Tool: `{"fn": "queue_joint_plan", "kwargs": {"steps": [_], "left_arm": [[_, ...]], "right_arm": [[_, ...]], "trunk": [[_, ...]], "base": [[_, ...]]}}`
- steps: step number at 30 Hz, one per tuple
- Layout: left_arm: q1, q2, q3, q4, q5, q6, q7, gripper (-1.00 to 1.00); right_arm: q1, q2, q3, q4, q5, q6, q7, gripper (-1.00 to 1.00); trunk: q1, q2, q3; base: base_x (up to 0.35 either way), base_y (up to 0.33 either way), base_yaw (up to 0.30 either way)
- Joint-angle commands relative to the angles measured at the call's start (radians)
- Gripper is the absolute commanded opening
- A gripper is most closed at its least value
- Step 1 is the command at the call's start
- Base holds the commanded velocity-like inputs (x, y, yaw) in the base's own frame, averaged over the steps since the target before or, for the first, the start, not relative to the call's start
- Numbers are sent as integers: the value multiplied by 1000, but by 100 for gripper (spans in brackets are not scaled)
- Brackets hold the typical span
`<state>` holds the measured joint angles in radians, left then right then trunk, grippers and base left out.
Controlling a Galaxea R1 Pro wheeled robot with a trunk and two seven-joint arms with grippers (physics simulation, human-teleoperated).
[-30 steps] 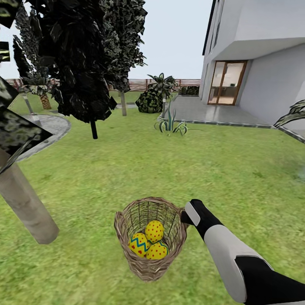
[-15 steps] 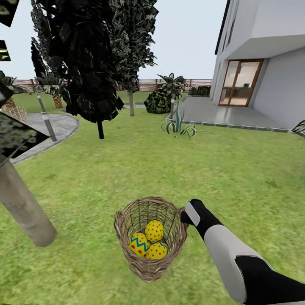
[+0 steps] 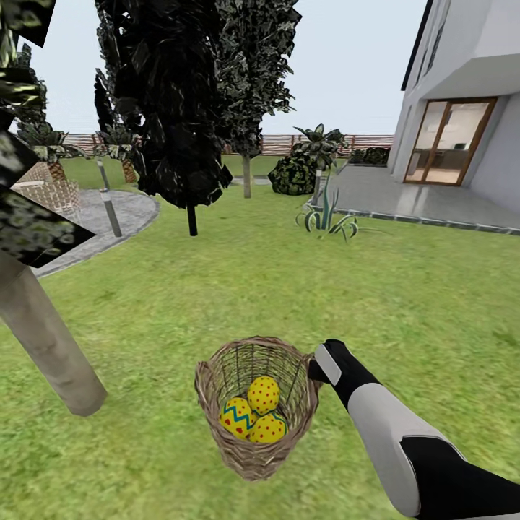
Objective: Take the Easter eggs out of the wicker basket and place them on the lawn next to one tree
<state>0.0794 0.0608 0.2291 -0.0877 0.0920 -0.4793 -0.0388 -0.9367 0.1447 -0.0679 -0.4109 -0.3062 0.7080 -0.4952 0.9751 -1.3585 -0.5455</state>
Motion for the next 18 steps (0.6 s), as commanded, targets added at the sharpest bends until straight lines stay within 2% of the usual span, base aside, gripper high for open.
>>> {"fn": "queue_joint_plan", "kwargs": {"steps": [1, 5, 18], "left_arm": [[0, 0, 1, -2, 13, -9, -4, 100], [2, 1, 2, -4, 15, -17, -5, 100], [2, 1, 2, -3, 15, -18, -5, 100]], "right_arm": [[-1, 1, -7, -3, -21, -5, -8, -100], [-1, 1, -7, -2, -21, -5, -8, -100], [-1, 1, -9, -2, -21, -5, -8, -100]], "trunk": [[0, -1, -1], [0, -1, -1], [50, -92, -41]], "base": [[19, -17, 8], [5, -4, 2], [0, 0, 0]]}}
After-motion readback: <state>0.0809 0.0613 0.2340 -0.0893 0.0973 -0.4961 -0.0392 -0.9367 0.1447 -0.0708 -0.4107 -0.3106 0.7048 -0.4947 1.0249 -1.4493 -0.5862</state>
